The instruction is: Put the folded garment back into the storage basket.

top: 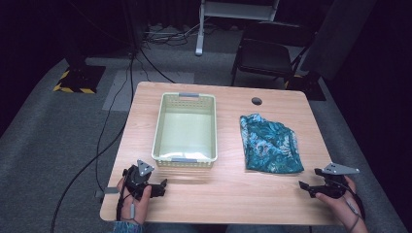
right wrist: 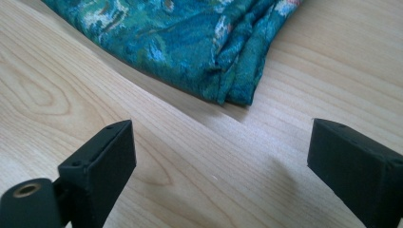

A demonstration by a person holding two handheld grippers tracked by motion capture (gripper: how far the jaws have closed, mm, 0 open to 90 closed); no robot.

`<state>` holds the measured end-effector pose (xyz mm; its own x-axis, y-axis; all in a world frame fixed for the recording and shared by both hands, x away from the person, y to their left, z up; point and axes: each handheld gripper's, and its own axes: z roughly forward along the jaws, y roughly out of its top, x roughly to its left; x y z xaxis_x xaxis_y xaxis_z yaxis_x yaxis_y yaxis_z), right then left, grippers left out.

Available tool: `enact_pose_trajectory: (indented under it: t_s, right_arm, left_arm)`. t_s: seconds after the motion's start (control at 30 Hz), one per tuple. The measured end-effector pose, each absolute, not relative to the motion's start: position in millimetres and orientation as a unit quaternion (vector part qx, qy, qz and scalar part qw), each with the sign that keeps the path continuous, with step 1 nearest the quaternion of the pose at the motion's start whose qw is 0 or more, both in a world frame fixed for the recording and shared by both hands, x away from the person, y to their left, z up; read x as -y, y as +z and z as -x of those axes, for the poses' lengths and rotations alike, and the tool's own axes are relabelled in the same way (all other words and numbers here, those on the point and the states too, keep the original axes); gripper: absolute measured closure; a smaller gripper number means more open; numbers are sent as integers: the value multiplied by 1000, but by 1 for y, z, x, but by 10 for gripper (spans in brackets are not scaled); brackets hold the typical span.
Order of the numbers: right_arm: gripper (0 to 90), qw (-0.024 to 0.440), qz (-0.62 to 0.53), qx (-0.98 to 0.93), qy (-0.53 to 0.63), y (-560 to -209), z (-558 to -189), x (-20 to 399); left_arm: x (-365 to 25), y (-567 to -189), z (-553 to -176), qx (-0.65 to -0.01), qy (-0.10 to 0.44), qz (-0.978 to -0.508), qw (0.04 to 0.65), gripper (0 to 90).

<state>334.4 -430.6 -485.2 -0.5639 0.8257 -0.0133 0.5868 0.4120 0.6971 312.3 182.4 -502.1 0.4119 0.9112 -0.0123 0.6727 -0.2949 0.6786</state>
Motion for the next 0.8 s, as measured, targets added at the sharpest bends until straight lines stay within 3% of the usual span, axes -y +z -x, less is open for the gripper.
enact_pose_trajectory:
  t_s: [0.8]
  right_arm:
    - [93,196,-409,-813,364,-444,-339,415]
  left_arm:
    - [-182,-502,-312,-507,193,-781,309,3]
